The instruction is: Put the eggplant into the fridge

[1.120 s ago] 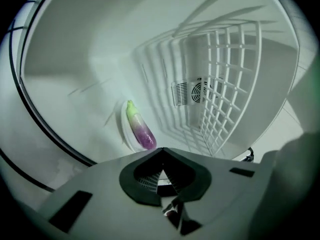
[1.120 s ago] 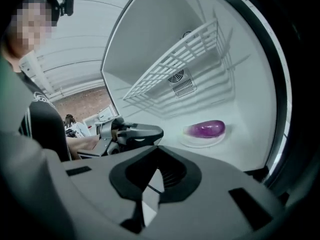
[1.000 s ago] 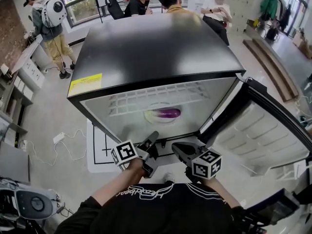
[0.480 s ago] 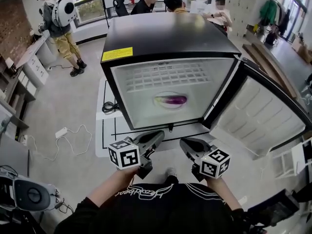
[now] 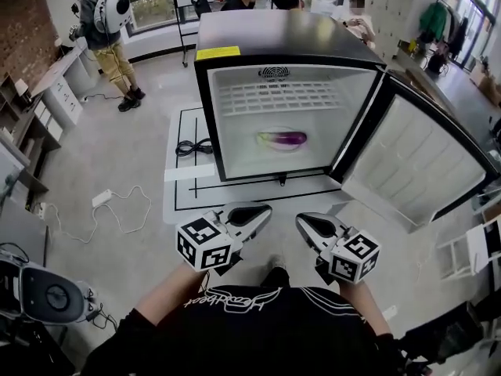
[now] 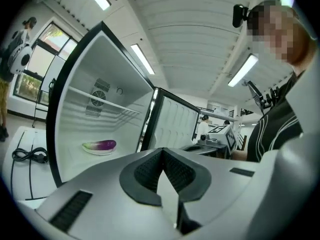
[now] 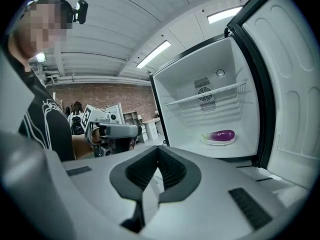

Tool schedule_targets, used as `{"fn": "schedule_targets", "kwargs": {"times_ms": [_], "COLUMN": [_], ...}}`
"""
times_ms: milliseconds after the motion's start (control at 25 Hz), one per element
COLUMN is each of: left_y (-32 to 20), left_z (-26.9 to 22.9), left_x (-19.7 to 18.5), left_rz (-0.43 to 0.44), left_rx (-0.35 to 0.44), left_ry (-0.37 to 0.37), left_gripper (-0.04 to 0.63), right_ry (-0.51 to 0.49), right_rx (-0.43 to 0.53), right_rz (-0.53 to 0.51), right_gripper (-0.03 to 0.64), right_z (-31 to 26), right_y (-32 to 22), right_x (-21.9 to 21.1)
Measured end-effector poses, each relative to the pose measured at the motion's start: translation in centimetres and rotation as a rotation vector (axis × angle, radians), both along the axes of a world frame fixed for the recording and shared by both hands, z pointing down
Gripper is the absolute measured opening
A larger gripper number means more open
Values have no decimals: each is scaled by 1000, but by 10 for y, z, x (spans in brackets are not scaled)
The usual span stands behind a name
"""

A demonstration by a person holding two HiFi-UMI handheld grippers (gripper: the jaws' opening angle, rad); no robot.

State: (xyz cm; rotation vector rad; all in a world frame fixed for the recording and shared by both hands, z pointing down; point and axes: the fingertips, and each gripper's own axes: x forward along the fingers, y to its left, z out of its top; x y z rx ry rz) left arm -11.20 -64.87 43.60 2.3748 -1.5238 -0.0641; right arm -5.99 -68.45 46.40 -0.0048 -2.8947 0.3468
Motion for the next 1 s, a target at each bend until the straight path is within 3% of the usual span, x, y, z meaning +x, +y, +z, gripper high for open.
{"fn": "schedule_targets", "kwargs": {"times_ms": [240,400,560,1000], "left_y": [21,30,31,32], "left_z": [14,17,19,25], "left_x": [3,16,22,25], "left_rz": [-23,6,20,39], "left_rx": [-9,-13,-30,-44], "left_ry": [8,-6,35,51], "left_gripper": [8,8,8,8], "right_ry": [5,-10,-6,23], "right_rx": [-12,4,7,-5], "right_rz": [-14,-19,-8,-3], "right_gripper": [6,6,6,6], "right_z": [7,4,6,20], "right_y": [19,28,31,37], "right_x": [3,5,9,12]}}
